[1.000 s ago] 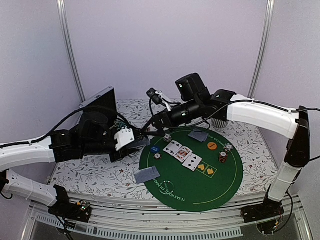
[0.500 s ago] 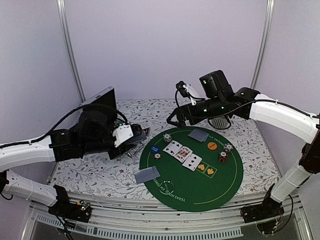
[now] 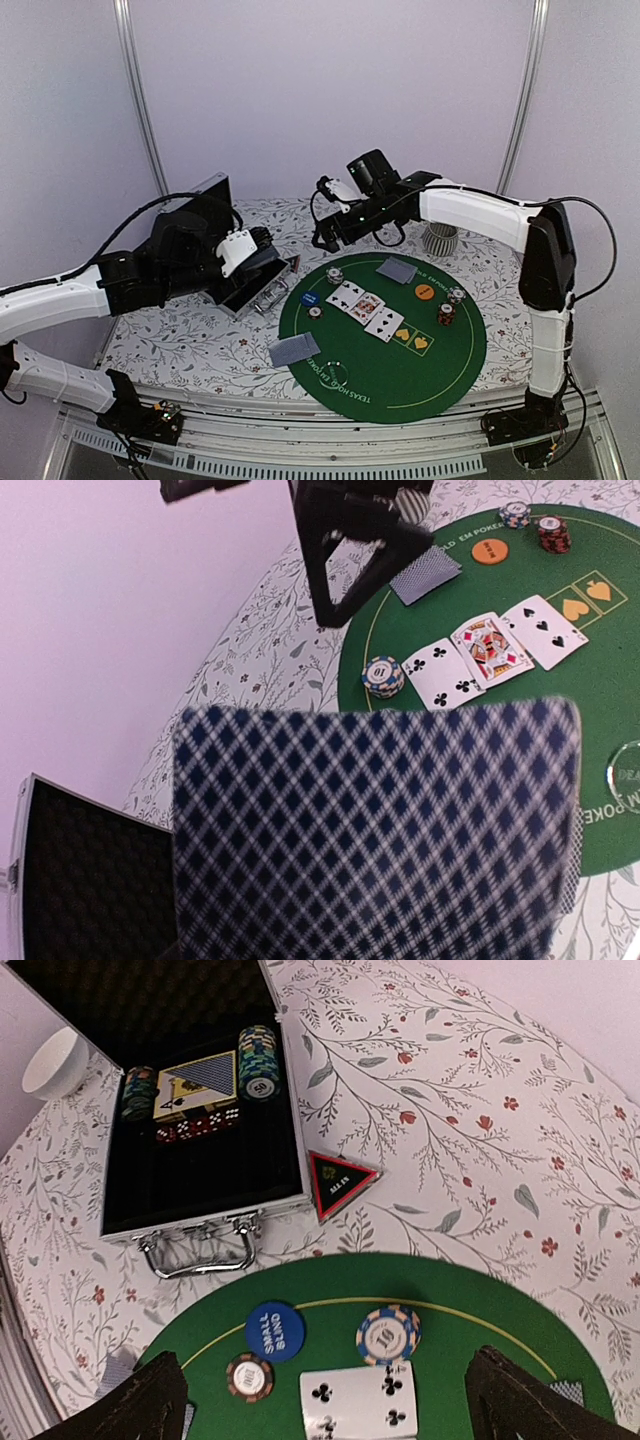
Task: Distribute texas hold em gaming equipment
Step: Move the all-in button to the center of the board.
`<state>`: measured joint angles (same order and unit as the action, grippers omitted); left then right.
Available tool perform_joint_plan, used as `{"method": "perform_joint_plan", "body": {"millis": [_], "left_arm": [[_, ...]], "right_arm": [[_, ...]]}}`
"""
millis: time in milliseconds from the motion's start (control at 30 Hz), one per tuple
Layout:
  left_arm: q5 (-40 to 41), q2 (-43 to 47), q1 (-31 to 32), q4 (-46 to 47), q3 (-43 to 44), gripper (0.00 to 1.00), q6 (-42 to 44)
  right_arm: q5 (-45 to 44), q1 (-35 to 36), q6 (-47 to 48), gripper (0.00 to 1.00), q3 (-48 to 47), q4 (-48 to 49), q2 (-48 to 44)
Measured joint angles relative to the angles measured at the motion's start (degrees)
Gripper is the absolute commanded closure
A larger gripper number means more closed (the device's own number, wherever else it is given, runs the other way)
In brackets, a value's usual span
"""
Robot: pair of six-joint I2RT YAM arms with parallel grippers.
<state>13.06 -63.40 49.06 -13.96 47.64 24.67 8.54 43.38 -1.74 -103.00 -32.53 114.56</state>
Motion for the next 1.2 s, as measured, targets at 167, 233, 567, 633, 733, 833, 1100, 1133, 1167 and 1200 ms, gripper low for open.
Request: {"method": "perform_joint_plan", "body": {"millis": [167, 233, 567, 633, 733, 833, 1100, 1133, 1167, 1200], "left_arm": [[0.1, 0.0, -0.7, 0.2, 0.0, 0.58, -0.3], [0.0, 0.0, -0.9, 0.2, 0.0, 0.58, -0.3], [-0.6, 0.0, -1.2, 0.3, 0.0, 0.58, -0.5], [-0.8, 0.0, -1.2, 0.3, 0.0, 0.58, -0.5], [-1.0, 0.0, -1.2, 0.3, 0.0, 0.58, -0.5], [-1.0, 0.0, -1.2, 0.3, 0.0, 0.58, -0.5], [-1.8, 0.0, -1.3, 0.3, 0.0, 0.58, -0.5], [-1.9, 0.0, -1.3, 0.3, 0.0, 0.58, -0.5], [-1.9, 0.0, -1.3, 0.3, 0.0, 0.58, -0.6], [-1.9, 0.0, -1.3, 0.3, 0.0, 0.58, -0.6]], "right_arm": [[4.3, -1.0, 6.7, 0.0, -15.0, -0.9, 16.1], [6.1, -1.2, 9.6, 0.01, -18.8, -0.9, 20.9], [13.2, -1.6, 21.1, 0.02, -30.3, -0.4, 37.1], [14.4, -1.8, 20.1, 0.04, -30.6, 1.1, 37.7], [17.1, -2.6, 17.0, 0.09, -30.6, 4.6, 37.9], [19.9, -3.5, 13.7, 0.27, -31.0, 8.7, 37.9], [25.0, -5.3, -7.4, 0.91, -31.0, 24.4, 38.9], [25.0, -5.4, -10.2, 0.94, -31.1, 26.1, 39.5], [25.1, -5.5, -13.3, 0.95, -31.2, 27.6, 40.2], [25.1, -5.6, -16.2, 0.96, -31.4, 28.9, 41.2]]}}
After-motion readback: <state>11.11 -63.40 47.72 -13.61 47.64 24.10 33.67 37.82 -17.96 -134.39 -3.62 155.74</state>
